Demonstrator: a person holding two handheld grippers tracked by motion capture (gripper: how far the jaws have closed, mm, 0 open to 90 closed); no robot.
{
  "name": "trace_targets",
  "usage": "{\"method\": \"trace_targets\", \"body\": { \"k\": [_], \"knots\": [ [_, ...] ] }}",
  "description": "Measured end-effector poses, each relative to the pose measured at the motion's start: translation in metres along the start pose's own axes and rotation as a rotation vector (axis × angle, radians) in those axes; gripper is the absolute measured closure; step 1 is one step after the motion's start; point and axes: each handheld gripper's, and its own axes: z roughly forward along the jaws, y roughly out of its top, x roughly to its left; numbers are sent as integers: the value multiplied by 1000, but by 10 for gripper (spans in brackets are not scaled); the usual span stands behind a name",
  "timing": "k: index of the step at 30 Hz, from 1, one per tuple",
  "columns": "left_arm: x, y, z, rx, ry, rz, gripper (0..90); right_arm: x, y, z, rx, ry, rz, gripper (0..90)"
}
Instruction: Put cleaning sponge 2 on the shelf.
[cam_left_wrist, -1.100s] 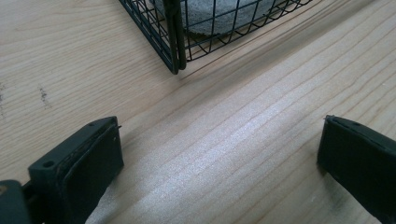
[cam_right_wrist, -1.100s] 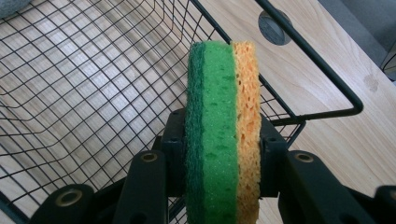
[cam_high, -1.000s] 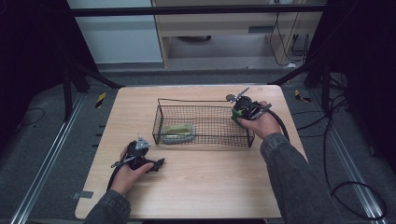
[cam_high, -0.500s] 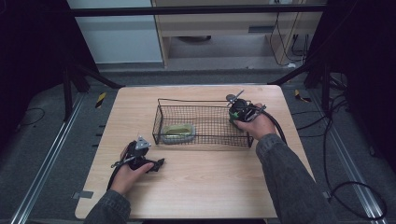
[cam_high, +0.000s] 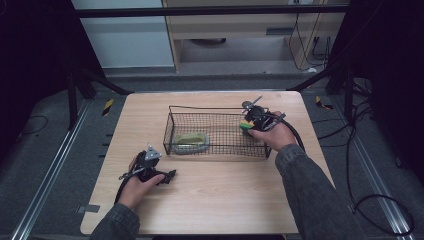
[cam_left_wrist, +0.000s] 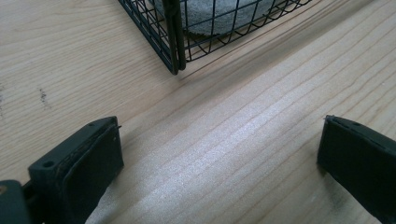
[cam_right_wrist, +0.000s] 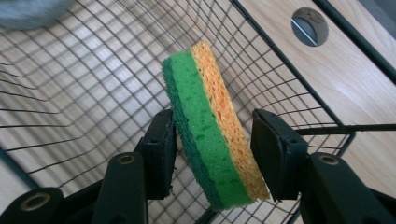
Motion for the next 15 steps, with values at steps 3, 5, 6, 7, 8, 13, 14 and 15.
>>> {"method": "trace_targets", "body": {
  "k": [3,5,6,7,8,13,14,15],
  "knots": [
    [0,0,0,0,0,0,0,4,-1,-4,-9,15,0,517],
    [0,0,0,1,-1,1,0,6,-2,-7,-13,26,5,508],
    [0,0,0,1,-1,1,0,6,-2,-9,-17,35,4,502],
    [0,0,0,2,-1,2,0,7,-2,-10,-20,40,5,497],
    [0,0,0,2,-1,2,0,8,-2,-12,-21,43,6,494],
    [0,0,0,4,-1,5,0,10,-4,-22,-40,63,16,484],
    [0,0,0,5,-1,5,0,11,-5,-24,-45,67,16,484],
    [0,0,0,5,-1,6,0,11,-5,-26,-48,62,17,482]
  ]
}}
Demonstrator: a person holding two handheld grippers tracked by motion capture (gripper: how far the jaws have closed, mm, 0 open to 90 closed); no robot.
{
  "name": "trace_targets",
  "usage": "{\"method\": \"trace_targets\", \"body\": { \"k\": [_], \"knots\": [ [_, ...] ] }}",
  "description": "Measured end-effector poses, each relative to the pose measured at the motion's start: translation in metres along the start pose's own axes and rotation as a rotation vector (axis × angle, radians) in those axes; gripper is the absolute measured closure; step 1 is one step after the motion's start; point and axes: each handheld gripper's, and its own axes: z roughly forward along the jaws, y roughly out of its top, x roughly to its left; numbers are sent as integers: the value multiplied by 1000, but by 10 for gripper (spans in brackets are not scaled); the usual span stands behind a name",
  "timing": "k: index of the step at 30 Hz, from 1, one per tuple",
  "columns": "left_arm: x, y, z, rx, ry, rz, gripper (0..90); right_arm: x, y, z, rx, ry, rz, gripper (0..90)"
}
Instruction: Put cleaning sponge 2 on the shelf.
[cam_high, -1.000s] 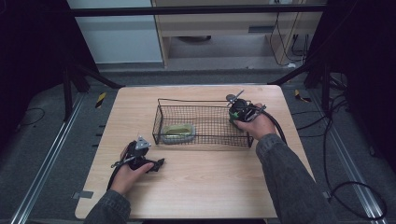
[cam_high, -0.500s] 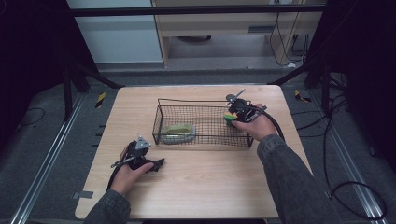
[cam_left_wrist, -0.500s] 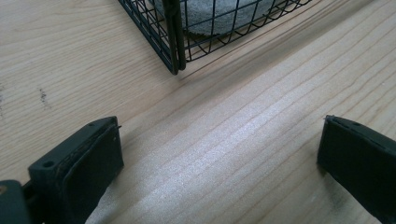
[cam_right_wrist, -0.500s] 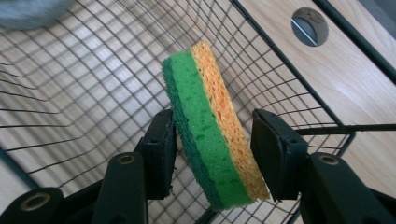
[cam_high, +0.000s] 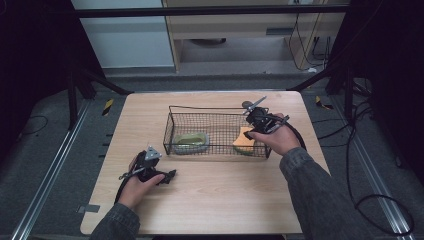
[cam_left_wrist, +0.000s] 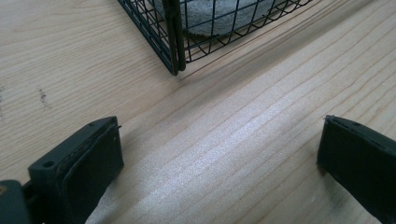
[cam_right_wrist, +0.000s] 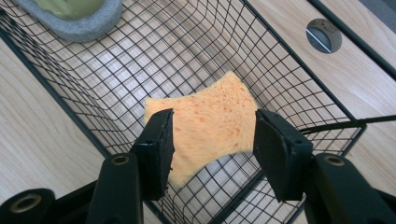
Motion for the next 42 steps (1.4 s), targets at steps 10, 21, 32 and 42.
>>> {"method": "trace_targets", "body": {
  "k": [10,21,32,42],
  "knots": [
    [0,0,0,0,0,-1,0,-9,-13,-20,-74,-38,84,320],
    [0,0,0,0,1,-2,0,-11,-48,-47,-225,-81,218,70],
    [0,0,0,0,2,-3,0,-8,-127,-58,-340,-173,349,78],
    [1,1,1,0,12,-9,0,-8,-172,4,-236,-173,403,109]
  ]
}}
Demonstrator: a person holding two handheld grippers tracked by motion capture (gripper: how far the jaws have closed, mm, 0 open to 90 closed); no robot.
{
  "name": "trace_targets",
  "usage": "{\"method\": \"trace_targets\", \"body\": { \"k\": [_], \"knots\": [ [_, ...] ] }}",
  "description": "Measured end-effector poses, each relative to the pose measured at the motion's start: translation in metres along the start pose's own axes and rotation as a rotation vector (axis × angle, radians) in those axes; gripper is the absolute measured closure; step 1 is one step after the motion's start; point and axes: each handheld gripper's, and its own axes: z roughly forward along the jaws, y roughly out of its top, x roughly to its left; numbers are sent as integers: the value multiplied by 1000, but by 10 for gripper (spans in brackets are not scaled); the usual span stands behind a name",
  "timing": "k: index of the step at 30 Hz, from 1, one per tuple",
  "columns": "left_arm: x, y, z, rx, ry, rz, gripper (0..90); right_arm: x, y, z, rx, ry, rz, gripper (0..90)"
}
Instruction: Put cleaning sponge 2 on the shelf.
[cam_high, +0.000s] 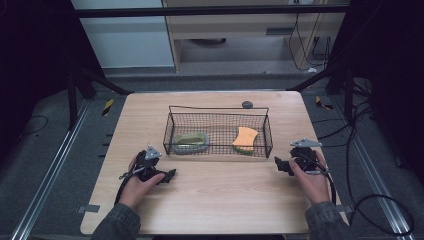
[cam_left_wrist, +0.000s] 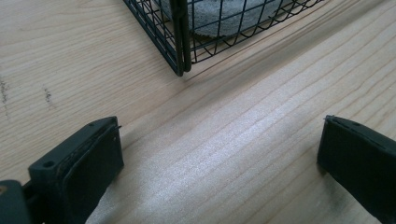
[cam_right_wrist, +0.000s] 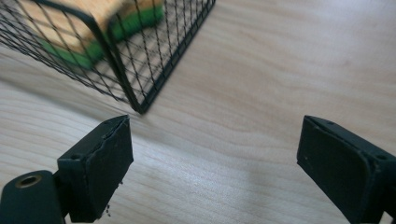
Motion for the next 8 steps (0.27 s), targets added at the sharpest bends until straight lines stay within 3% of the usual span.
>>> {"method": "trace_targets", "body": {
  "k": [5,8],
  "knots": [
    [0,0,0,0,-1,-2,0,-2,-16,19,38,2,24,118],
    [1,0,0,-1,-2,-1,0,0,-19,24,12,9,21,86]
  ]
}}
